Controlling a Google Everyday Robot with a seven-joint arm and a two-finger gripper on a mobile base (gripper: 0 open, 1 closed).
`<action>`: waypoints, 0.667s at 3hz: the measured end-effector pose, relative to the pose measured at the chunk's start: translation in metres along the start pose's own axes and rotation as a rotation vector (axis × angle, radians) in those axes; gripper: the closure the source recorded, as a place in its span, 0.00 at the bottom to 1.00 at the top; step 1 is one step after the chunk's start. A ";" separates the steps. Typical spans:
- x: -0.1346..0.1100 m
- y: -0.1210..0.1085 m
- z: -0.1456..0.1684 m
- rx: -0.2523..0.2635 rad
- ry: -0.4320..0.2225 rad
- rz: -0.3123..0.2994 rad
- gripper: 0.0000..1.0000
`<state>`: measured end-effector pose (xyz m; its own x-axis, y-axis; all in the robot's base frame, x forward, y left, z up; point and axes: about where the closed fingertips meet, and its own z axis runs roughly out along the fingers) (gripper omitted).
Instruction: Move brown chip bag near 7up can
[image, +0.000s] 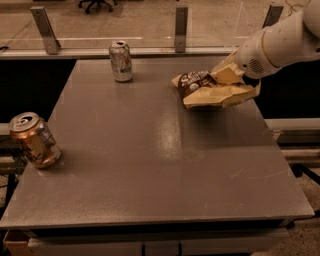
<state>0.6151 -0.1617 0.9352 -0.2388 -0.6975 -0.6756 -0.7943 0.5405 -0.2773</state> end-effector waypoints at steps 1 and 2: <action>-0.027 -0.014 0.038 -0.016 -0.082 -0.047 1.00; -0.047 -0.022 0.071 -0.031 -0.141 -0.081 1.00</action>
Offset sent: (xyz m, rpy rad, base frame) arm 0.1036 0.0794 -0.0162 0.1120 -0.1408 0.1687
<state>0.6837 -0.1080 0.9244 -0.0943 -0.6639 -0.7419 -0.8254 0.4687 -0.3146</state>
